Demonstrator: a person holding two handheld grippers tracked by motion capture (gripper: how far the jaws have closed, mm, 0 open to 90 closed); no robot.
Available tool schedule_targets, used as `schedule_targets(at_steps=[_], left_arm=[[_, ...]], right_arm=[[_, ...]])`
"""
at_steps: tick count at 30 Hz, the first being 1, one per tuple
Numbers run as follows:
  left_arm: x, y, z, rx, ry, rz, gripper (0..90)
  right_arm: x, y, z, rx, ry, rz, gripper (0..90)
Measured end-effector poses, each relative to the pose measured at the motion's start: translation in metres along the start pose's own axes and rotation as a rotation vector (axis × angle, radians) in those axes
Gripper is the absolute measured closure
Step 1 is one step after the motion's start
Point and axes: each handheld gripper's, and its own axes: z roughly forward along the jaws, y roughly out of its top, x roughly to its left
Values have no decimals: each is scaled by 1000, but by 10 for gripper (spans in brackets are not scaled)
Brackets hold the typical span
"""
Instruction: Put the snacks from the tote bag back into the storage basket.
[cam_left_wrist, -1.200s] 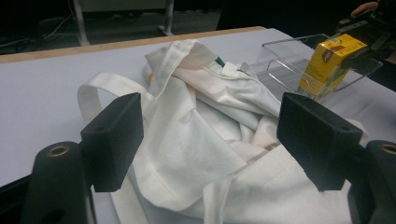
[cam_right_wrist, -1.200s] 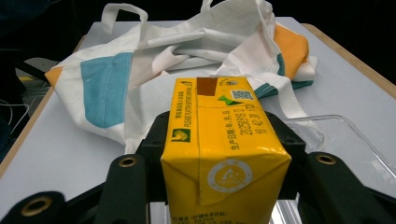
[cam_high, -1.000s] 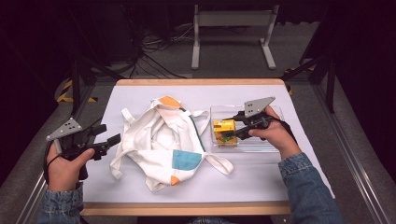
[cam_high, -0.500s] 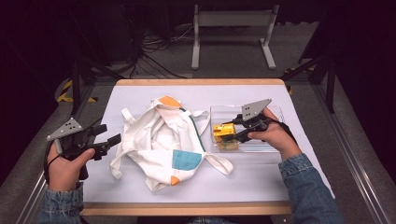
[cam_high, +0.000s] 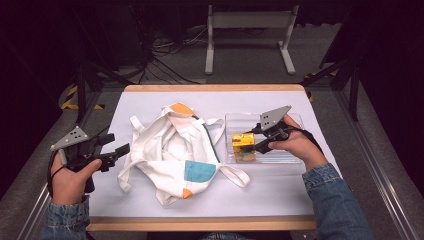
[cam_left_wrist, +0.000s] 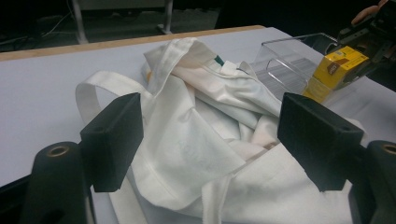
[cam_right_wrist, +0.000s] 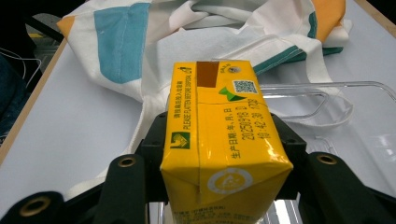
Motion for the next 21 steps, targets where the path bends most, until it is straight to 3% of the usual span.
schedule_targets(at_steps=[14, 21], left_arm=[[0, -1, 1, 6, 0, -1, 232], [0, -1, 1, 8, -2, -4, 232]], right_arm=[[-1, -6, -5, 31, -8, 12, 509], [1, -1, -13, -6, -17, 24, 444]])
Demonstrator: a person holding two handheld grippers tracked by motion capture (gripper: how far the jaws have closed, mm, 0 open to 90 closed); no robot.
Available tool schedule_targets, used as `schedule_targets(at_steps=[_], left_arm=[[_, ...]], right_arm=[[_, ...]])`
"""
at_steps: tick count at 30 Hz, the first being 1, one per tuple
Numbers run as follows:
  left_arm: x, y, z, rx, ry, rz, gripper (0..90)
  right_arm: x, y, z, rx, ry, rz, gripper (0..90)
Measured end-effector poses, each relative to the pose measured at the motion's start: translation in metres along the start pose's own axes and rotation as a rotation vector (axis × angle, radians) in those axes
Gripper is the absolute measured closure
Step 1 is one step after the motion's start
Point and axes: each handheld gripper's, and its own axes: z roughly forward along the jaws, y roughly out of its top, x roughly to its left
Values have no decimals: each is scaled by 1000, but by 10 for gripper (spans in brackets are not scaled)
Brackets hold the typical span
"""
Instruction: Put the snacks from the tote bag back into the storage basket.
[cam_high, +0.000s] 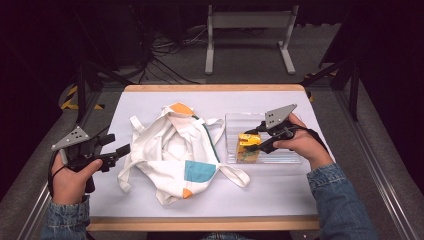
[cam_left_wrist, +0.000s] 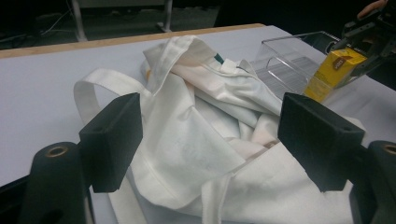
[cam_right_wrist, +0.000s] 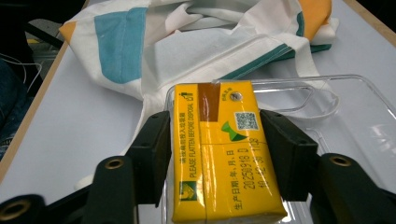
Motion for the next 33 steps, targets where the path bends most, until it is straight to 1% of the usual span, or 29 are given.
schedule_targets(at_steps=[3, 7, 10, 14, 21, 22, 25, 27, 28, 31, 33], left_arm=[[0, 0, 0, -1, 1, 3, 232], [0, 0, 0, -1, 2, 8, 232], [0, 0, 0, 1, 1, 3, 232], [0, 0, 1, 3, 2, 6, 230], [-1, 1, 2, 8, -5, 16, 224], [-1, 1, 2, 8, -5, 16, 219], [-1, 1, 2, 11, -7, 19, 215], [-2, 2, 2, 10, -10, 28, 212], [-2, 2, 2, 9, -12, 21, 209], [-2, 2, 2, 9, -13, 26, 202], [-1, 1, 2, 18, -12, 30, 200]], right_arm=[[0, 2, -3, -9, -18, -3, 418], [2, 5, -7, -28, -46, 17, 369], [3, 9, -11, -46, -75, 26, 338], [7, 16, -19, -60, -114, 42, 323], [19, 29, -35, -103, -177, 63, 291], [19, 29, -35, -103, -177, 63, 291], [25, 34, -43, -121, -222, 82, 288], [28, 35, -49, -119, -254, 94, 283], [30, 35, -52, -123, -267, 100, 281], [36, 35, -62, -135, -292, 113, 275], [38, 34, -67, -137, -305, 117, 275]])
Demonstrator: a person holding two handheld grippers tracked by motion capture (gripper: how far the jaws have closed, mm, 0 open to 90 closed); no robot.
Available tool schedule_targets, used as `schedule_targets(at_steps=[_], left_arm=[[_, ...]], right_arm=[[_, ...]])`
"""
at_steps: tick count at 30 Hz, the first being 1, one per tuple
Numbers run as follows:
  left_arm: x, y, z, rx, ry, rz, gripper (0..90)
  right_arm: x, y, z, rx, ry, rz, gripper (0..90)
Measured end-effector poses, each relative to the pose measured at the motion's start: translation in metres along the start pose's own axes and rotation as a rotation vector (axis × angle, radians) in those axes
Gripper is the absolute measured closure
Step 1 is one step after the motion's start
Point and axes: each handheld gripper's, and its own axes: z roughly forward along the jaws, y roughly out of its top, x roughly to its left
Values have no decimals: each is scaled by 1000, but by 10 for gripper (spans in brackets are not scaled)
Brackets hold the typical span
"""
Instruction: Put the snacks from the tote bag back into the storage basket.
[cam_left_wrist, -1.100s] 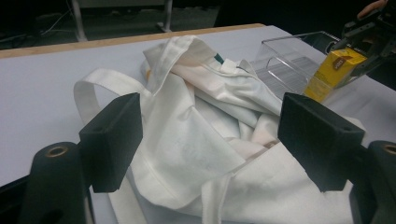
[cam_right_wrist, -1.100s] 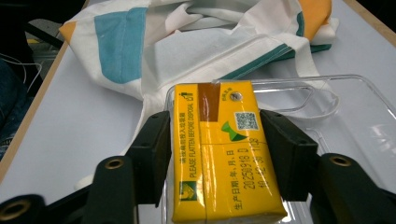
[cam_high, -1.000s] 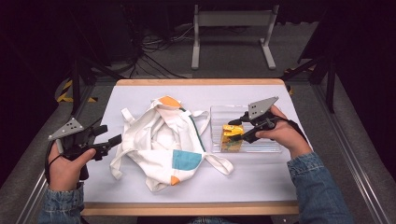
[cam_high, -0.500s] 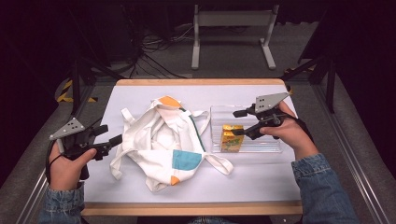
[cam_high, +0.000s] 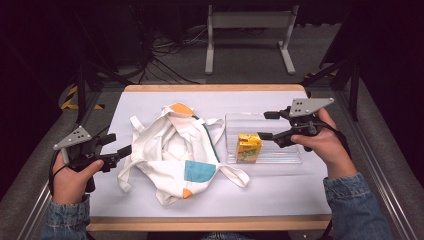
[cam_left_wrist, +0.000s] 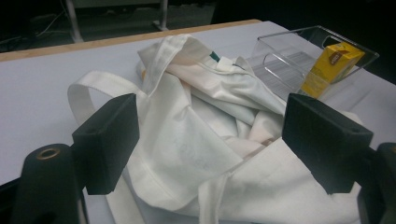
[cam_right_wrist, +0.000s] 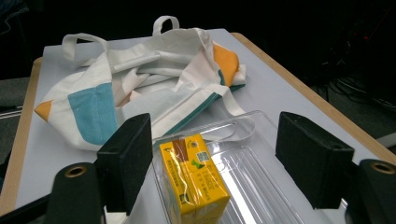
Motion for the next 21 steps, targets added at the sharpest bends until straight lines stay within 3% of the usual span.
schedule_targets(at_steps=[12, 21], left_arm=[[-2, -3, -3, 21, -4, 15, 174], [-2, -9, -7, 24, -2, 22, 164]], right_arm=[[-4, -16, -47, -2, -121, 80, 256], [-3, -32, -75, -10, -193, 103, 231]])
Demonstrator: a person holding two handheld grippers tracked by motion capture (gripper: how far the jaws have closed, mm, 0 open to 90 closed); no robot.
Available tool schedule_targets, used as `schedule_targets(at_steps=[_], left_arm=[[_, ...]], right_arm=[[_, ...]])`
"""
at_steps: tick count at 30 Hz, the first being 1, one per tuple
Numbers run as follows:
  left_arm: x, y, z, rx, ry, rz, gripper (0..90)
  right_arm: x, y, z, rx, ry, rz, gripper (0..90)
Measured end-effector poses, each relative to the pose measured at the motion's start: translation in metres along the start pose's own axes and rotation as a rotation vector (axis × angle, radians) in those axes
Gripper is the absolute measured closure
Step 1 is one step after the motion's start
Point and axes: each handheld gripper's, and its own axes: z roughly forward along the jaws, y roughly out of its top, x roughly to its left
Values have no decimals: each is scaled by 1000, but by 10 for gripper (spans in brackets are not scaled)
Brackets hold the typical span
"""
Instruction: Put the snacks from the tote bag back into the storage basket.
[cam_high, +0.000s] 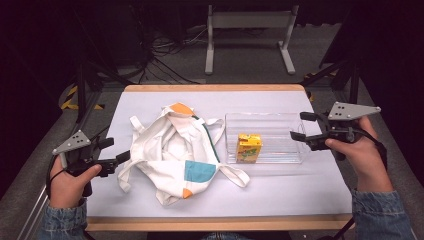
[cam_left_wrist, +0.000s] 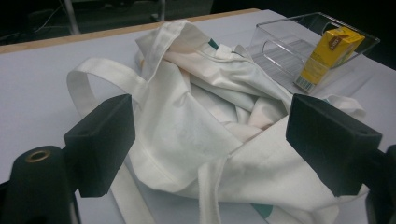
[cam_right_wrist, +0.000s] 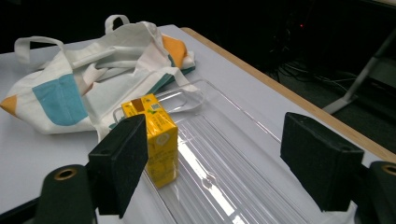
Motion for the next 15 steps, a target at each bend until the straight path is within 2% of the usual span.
schedule_targets(at_steps=[3, 6, 11, 15], left_arm=[[1, -3, -2, 4, 2, -1, 160], [1, -7, -3, 2, 10, -7, 158], [1, -16, -2, 3, 10, -4, 157], [0, -28, -1, -2, 13, -16, 155]], right_arm=[[-3, -9, -12, 8, -54, 20, 231], [-4, -18, -19, -14, -70, 51, 231], [0, -35, -25, -48, -108, 67, 221], [3, -52, -23, -17, -142, 82, 221]])
